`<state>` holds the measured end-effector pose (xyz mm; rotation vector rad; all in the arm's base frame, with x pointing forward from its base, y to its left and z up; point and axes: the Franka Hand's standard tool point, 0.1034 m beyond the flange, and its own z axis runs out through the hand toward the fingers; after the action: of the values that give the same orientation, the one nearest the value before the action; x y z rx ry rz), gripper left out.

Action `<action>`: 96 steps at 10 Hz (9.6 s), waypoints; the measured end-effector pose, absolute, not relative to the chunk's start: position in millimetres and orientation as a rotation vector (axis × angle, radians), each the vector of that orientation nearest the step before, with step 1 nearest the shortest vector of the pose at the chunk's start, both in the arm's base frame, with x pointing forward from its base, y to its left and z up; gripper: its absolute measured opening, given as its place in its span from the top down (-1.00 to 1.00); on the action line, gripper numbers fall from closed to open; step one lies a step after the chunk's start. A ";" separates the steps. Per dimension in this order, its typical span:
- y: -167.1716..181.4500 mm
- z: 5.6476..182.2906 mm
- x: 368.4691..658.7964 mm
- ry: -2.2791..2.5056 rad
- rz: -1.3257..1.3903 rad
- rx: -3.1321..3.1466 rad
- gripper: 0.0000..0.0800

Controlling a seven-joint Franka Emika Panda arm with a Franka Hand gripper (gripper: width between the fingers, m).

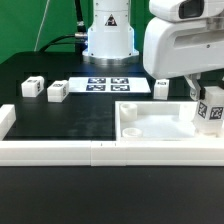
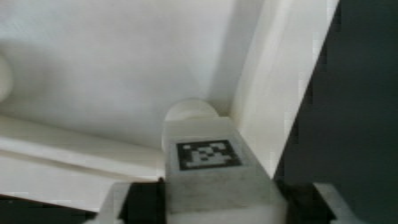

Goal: Assemble one leg

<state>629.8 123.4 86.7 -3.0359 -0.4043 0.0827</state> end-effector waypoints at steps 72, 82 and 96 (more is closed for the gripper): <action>124.5 81.8 636.7 -0.339 0.046 -3.064 0.27; 122.1 81.0 637.6 0.633 0.023 -3.006 0.27; 125.1 82.6 637.2 1.467 0.024 -2.671 -0.61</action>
Offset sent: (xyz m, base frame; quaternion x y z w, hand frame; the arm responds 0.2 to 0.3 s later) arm -0.0077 -0.0041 -0.0040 0.0043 0.0033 0.2229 0.9748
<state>637.2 125.1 82.6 -2.6706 1.4669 0.0242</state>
